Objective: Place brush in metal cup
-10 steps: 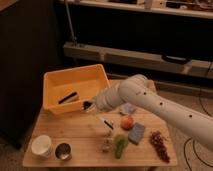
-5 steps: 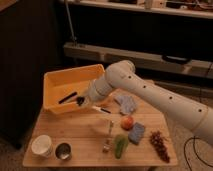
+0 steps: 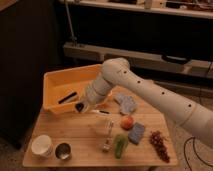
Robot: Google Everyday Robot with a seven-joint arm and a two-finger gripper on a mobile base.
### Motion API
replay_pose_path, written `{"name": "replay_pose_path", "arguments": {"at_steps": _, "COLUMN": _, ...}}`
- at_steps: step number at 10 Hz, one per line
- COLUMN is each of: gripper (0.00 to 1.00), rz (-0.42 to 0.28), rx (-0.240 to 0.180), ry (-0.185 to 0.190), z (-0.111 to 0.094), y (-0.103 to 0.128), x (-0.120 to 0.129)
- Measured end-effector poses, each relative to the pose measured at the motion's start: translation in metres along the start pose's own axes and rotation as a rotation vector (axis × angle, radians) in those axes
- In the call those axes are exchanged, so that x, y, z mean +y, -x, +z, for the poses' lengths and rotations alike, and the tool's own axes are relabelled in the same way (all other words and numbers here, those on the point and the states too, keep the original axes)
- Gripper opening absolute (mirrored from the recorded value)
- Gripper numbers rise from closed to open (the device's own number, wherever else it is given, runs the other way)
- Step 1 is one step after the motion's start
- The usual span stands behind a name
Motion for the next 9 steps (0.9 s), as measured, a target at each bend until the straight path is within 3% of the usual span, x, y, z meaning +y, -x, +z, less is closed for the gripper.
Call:
{"name": "replay_pose_path", "arguments": {"at_steps": 2, "gripper": 0.00, "rz": -0.036, "rx": -0.005, "ry": 0.025, "z": 0.010, "y": -0.006, "x": -0.012}}
{"name": "replay_pose_path", "arguments": {"at_steps": 3, "gripper": 0.00, "rz": -0.068, "rx": -0.012, "ry": 0.011, "z": 0.020, "y": -0.013, "x": -0.018}}
{"name": "replay_pose_path", "arguments": {"at_steps": 7, "gripper": 0.00, "rz": -0.148, "rx": 0.020, "ry": -0.090, "z": 0.028, "y": -0.030, "x": -0.031}}
{"name": "replay_pose_path", "arguments": {"at_steps": 9, "gripper": 0.00, "rz": -0.169, "rx": 0.012, "ry": -0.131, "z": 0.036, "y": -0.042, "x": -0.039}}
